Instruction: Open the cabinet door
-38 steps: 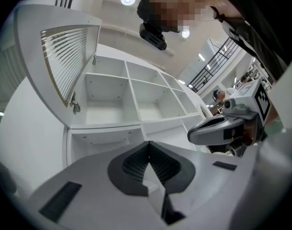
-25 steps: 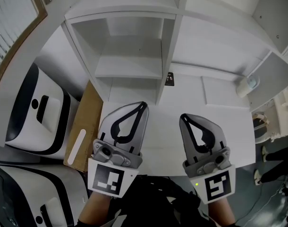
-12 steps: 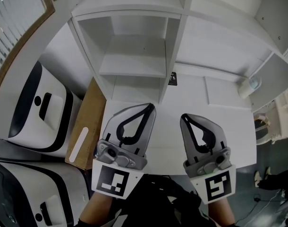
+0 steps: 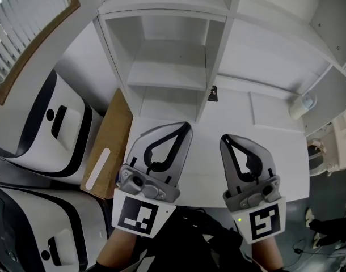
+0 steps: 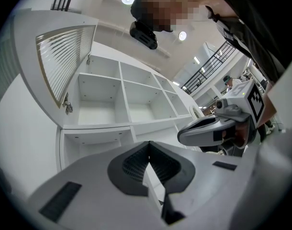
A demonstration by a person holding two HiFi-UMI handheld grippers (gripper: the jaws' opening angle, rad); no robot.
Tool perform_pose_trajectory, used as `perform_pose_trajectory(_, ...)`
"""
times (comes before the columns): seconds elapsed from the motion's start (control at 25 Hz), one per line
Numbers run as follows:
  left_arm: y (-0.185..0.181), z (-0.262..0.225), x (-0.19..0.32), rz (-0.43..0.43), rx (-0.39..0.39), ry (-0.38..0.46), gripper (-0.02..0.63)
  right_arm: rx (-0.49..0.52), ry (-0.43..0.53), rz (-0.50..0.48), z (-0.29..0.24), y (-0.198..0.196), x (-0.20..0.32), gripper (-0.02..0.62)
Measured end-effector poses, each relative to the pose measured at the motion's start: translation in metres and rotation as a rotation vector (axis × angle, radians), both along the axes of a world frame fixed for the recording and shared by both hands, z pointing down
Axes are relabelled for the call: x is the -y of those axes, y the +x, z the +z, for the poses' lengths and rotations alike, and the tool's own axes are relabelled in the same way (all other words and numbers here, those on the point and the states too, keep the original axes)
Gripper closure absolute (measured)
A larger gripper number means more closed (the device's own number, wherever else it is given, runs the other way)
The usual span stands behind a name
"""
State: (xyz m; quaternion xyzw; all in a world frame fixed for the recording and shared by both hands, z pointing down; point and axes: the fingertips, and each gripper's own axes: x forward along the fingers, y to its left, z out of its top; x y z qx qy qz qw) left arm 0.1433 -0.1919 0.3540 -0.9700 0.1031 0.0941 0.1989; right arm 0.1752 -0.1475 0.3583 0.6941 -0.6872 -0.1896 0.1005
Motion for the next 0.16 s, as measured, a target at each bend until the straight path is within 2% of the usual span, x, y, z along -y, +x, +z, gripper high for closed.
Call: perform_pose_trajectory(0.16, -0.0058, -0.0008, -0.0021, -0.002, 0.003, -0.004, 0.606, 0.0, 0.01, -0.009, -0.0029, -0.0057, -0.0007, 0.595)
